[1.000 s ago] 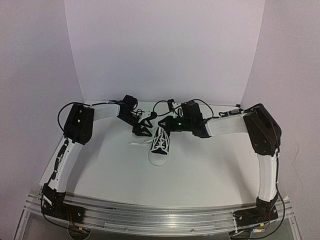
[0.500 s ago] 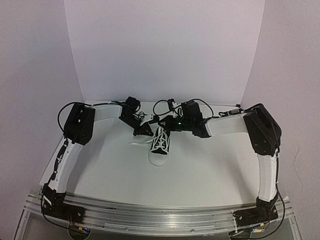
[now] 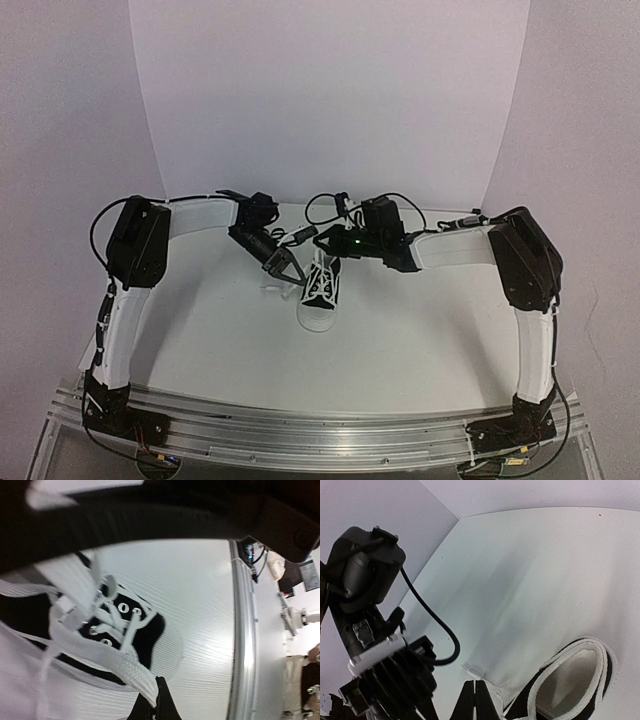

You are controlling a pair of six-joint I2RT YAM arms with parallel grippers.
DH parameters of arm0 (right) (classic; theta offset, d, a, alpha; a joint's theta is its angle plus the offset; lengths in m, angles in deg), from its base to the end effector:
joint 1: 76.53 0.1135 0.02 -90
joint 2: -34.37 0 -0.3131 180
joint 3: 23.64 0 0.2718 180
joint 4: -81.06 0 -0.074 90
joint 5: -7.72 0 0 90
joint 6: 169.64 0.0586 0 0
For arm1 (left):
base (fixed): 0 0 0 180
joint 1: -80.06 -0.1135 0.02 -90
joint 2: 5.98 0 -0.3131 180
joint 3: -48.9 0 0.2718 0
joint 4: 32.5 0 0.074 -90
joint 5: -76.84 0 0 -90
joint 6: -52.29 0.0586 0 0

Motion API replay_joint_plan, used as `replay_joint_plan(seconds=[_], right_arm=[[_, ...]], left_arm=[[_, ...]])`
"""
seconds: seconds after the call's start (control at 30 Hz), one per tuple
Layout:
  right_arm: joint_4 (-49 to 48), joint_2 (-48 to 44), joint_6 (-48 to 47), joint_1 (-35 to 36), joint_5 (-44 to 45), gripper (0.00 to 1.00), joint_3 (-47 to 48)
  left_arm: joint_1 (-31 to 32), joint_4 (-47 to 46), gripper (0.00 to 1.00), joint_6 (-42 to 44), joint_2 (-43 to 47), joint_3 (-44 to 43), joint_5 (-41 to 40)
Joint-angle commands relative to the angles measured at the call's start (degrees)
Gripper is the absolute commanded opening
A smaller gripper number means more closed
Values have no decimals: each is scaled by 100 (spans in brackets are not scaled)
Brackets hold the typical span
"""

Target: Tie the shoes

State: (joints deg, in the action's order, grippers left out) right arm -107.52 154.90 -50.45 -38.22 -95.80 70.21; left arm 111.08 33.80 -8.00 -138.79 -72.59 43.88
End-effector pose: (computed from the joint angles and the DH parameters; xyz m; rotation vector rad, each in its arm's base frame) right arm 0.4203 0.3495 0.2205 -0.3311 1.9841 1.0050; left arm 0.4220 -0.3111 0.1864 1.4457 2.1646 -1.4151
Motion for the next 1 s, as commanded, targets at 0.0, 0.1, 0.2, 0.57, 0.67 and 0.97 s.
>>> replay_joint_plan(seconds=[0.0, 0.1, 0.2, 0.57, 0.67, 0.97], right_arm=[[-203, -100, 183, 19, -62, 0, 102], [-219, -123, 238, 26, -53, 0, 100], [-226, -115, 253, 25, -91, 0, 150], [-366, -138, 525, 81, -153, 0, -109], [-426, -159, 558, 116, -100, 0, -188], [-535, -83, 720, 146, -10, 0, -149]], left_arm=[[148, -394, 0, -1148, 294, 564, 772], [237, -1155, 0, -1632, 436, 793, 944], [313, -1895, 0, -2131, 530, 892, 1104], [342, -3228, 59, -3360, 472, 1413, 421], [343, -2546, 62, -3146, 577, 1050, 49], [154, -1090, 73, -2398, 1004, 696, -1047]])
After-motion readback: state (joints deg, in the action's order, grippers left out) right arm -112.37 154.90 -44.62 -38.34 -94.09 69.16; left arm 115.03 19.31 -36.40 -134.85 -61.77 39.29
